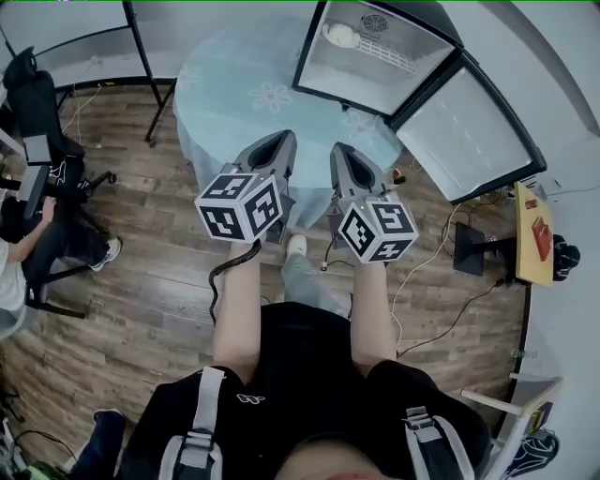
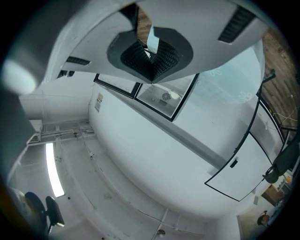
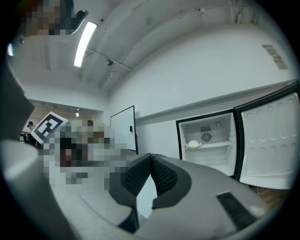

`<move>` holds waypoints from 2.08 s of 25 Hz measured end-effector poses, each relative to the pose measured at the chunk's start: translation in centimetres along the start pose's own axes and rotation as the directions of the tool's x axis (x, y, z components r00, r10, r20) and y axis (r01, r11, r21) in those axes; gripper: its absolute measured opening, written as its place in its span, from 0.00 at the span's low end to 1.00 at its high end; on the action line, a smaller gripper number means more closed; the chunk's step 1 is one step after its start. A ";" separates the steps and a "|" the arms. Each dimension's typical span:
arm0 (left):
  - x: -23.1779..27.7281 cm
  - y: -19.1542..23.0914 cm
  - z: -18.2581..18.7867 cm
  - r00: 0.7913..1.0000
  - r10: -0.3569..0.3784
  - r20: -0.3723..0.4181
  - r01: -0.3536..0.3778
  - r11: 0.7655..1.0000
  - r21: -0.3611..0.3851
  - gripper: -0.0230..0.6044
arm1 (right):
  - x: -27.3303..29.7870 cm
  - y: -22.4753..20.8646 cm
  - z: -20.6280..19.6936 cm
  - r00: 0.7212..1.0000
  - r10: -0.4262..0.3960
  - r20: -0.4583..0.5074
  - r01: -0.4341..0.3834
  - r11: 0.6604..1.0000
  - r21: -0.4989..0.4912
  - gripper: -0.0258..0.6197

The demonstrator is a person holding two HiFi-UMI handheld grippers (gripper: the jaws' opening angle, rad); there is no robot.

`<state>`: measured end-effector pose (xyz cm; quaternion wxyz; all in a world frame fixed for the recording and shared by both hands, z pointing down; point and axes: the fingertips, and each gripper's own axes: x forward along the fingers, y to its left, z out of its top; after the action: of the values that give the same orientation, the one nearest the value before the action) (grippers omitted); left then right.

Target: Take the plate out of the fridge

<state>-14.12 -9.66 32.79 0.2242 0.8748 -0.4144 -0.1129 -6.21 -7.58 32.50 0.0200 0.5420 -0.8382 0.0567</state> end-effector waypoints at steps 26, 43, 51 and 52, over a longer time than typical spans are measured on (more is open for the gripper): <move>17.2 5.0 -4.8 0.999 0.051 -0.013 -0.052 0.979 -0.195 0.02 | 7.7 -16.8 -5.7 0.985 -0.080 -0.155 0.098 0.989 0.114 0.05; 30.6 6.8 -4.8 0.992 0.119 -0.052 -0.127 0.976 -0.179 0.02 | 16.1 -29.5 -4.9 0.994 -0.047 -0.096 0.072 0.958 0.279 0.05; 32.1 6.8 -3.0 0.987 0.143 -0.069 -0.152 0.974 -0.166 0.02 | 19.2 -30.4 -2.1 1.000 0.026 -0.014 -0.020 0.942 0.336 0.05; 32.3 6.9 -2.7 0.986 0.150 -0.069 -0.159 0.974 -0.162 0.02 | 19.5 -30.3 -1.8 0.999 0.037 -0.003 -0.034 0.939 0.342 0.05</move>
<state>2.67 -37.76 38.14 0.3166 0.8209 -0.4637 -0.1046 13.33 -37.32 38.36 -0.0717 0.5219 -0.8251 0.2041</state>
